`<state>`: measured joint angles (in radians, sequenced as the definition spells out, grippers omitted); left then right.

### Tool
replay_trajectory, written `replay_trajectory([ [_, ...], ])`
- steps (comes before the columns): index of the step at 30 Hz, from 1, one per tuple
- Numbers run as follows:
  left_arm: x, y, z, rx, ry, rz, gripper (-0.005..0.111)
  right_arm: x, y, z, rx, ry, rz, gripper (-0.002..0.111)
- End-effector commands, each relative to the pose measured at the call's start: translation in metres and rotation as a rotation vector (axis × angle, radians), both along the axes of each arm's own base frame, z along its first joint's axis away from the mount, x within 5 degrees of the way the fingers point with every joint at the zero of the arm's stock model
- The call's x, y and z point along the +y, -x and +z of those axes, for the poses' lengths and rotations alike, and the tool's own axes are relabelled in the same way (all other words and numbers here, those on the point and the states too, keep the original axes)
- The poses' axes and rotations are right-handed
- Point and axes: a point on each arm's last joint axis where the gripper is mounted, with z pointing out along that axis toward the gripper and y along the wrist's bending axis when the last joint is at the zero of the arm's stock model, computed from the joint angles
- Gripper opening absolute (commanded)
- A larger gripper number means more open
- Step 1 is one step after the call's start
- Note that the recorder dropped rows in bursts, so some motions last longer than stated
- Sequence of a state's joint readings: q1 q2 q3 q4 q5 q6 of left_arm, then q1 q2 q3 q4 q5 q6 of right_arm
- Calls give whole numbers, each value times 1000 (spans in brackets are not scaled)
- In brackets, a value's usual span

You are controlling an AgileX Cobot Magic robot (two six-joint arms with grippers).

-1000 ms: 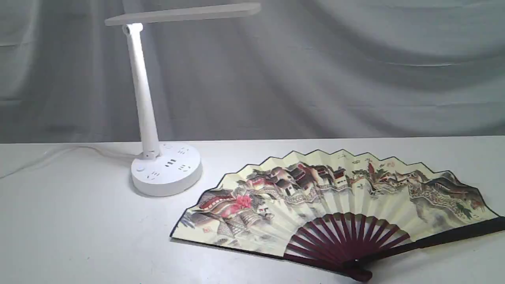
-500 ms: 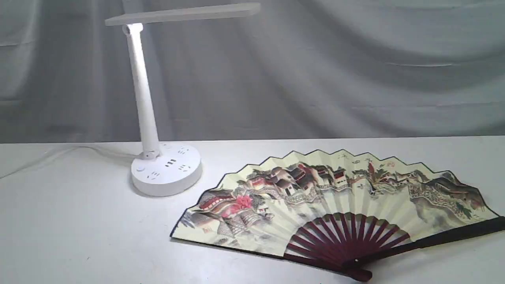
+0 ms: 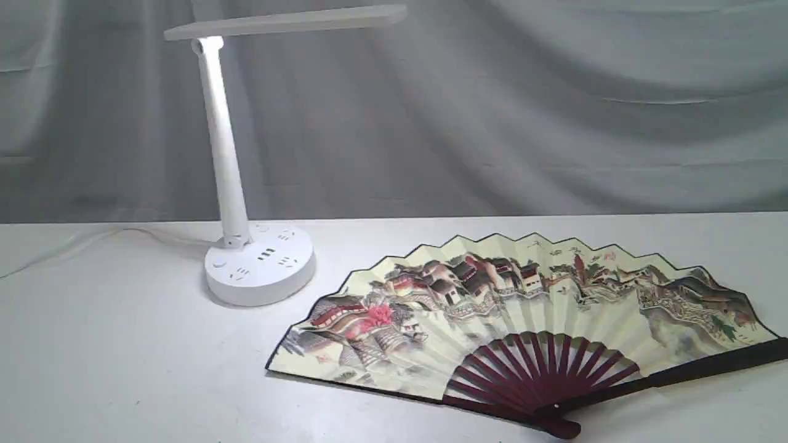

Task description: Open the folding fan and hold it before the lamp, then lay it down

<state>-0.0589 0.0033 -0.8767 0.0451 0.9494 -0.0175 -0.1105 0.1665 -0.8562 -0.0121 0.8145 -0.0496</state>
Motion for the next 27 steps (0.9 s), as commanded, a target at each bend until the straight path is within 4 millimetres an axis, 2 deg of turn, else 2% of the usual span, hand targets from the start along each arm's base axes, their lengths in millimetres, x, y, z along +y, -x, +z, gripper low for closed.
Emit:
replay_trajectory([
  [1, -1, -1, -3, 17, 6, -5, 0, 1, 7, -16, -14, -7, 5, 0],
  [6, -3, -17, -7, -51, 16, -19, 0, 2, 14, -36, -80, 2, 5, 0],
  [16, -7, -50, -42, 30, 36, -40, 0, 1, -10, -64, -19, -60, 26, 0],
  [19, -9, -58, -46, -6, 58, -56, 0, 0, -20, -74, -35, -53, 23, 0],
  [27, -10, -80, -68, -65, 67, -56, 0, -5, -49, -118, -41, -35, 11, 0],
])
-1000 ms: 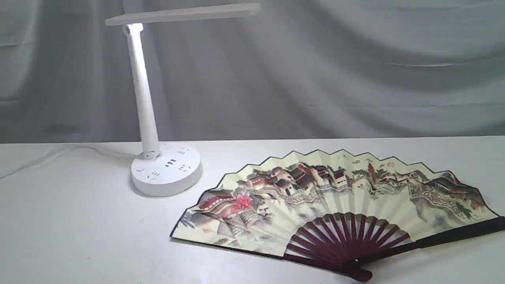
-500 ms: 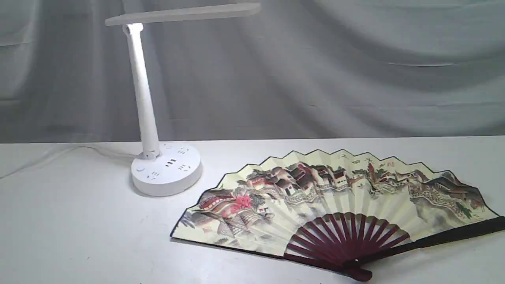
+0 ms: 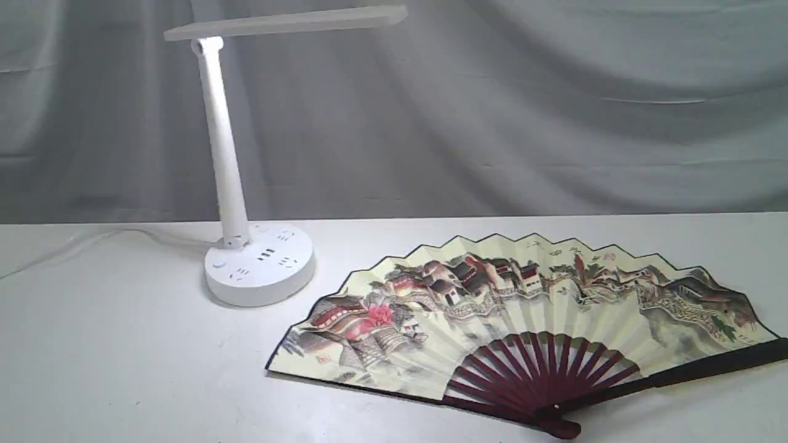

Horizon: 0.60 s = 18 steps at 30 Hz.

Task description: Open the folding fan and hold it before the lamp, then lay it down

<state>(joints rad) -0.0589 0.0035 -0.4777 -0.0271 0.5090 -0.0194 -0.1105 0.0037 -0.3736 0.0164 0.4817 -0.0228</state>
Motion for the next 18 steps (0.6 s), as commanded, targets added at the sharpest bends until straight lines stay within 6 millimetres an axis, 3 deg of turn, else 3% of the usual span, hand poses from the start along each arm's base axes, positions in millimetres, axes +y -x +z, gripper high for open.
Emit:
replay_trajectory([
  [1, -1, -8, -10, -23, 15, -3, 0, -2, -10, -17, -44, 16, -5, 0],
  [7, -1, -23, -34, -38, 25, 0, 0, -3, -24, -47, -72, 26, -6, 0],
  [12, -2, -37, -68, -17, 22, 5, 0, -4, -31, -77, -63, 78, -7, 0],
  [16, -2, -46, -103, -14, 23, 11, 0, -4, -32, -85, -24, 84, -6, 0],
  [18, -2, -47, -105, -41, 28, 12, 0, -4, -32, -85, -19, 87, -6, 0],
])
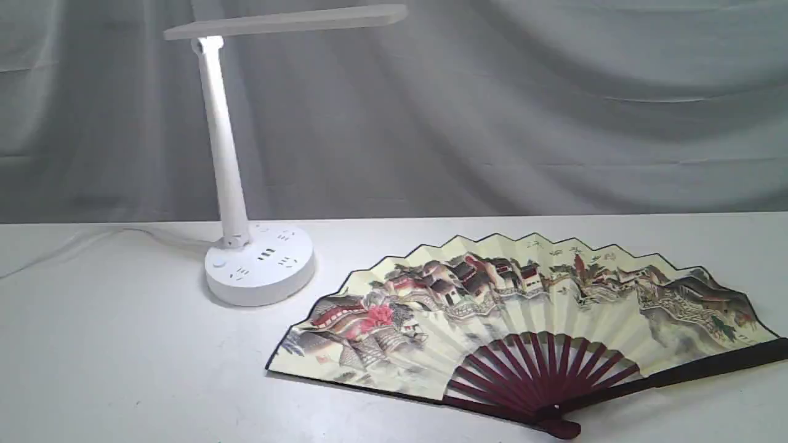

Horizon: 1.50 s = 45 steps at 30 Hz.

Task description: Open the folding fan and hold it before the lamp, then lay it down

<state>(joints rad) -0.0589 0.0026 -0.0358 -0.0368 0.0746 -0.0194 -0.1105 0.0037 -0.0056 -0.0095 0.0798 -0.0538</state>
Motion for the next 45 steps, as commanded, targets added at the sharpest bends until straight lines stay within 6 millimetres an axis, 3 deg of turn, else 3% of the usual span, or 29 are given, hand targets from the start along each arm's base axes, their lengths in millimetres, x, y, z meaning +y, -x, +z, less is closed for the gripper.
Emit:
replay_trajectory([
  [1, 0, -2, -13, 44, 9, -1, 0, 0, 0, -2, 12, 29, 1, 0],
  [7, 0, -1, -18, 99, 6, -3, 0, 0, 1, -13, 126, 5, 2, 0],
  [45, -1, -1, -22, 144, 6, -5, 0, 0, 1, -12, 111, -33, 5, 0],
])
